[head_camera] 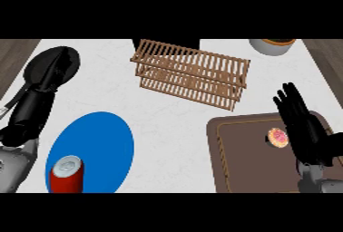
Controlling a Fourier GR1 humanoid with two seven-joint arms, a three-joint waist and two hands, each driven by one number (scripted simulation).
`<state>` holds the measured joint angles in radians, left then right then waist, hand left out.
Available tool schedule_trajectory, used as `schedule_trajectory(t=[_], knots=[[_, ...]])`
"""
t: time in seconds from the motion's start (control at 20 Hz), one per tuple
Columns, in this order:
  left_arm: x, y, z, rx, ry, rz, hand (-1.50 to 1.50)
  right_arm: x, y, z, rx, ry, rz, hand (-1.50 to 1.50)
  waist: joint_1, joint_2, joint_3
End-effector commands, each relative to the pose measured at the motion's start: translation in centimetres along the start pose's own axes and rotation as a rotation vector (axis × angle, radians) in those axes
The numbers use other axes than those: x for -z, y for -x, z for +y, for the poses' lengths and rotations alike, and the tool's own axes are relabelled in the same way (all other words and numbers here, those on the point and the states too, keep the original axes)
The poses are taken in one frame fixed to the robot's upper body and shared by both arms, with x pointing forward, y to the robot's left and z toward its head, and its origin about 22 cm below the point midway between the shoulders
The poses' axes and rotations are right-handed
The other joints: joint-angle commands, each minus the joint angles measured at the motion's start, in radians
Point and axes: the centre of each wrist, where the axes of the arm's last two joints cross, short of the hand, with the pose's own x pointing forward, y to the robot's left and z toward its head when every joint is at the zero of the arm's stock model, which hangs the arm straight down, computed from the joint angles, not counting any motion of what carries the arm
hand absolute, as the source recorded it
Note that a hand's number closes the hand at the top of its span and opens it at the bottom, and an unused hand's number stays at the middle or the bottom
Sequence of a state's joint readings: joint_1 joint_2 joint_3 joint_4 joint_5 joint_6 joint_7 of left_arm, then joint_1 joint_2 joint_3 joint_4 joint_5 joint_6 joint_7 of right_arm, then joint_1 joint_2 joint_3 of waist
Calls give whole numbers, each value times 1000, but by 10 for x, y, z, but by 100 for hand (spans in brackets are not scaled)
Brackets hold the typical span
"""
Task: Pick the cupcake from the tray and place it in the tiered shelf
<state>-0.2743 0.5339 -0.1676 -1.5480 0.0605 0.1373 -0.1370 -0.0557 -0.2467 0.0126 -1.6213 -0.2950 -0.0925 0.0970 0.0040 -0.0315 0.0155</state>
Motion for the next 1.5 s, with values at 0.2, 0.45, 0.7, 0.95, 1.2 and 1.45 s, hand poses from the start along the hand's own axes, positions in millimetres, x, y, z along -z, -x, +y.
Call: schedule_trajectory(t=[0.2, 0.45, 0.7, 0.95, 1.2, 1.45], knots=[[-16, 18, -21, -194, -178, 207, 0, 27, -46, 24, -95, -607, -149, 150, 65, 34, -15], [-32, 22, -33, -321, -226, 335, 0, 54, -38, -51, 52, -555, -113, -150, 39, 40, -12], [-37, 33, -37, -313, -237, 378, 0, 70, -76, -96, 6, -822, -185, -150, 15, 40, -13], [-42, 22, -34, -330, -241, 367, 0, 68, -152, -115, -388, -1011, -147, -150, 21, 33, -14], [-32, 9, -33, -311, -265, 360, 0, 59, -206, -74, -746, -1103, -177, -150, 5, 29, -14], [-37, 20, -30, -310, -265, 366, 0, 29, -233, -30, -1108, -1059, -263, -150, -11, 30, -15]])
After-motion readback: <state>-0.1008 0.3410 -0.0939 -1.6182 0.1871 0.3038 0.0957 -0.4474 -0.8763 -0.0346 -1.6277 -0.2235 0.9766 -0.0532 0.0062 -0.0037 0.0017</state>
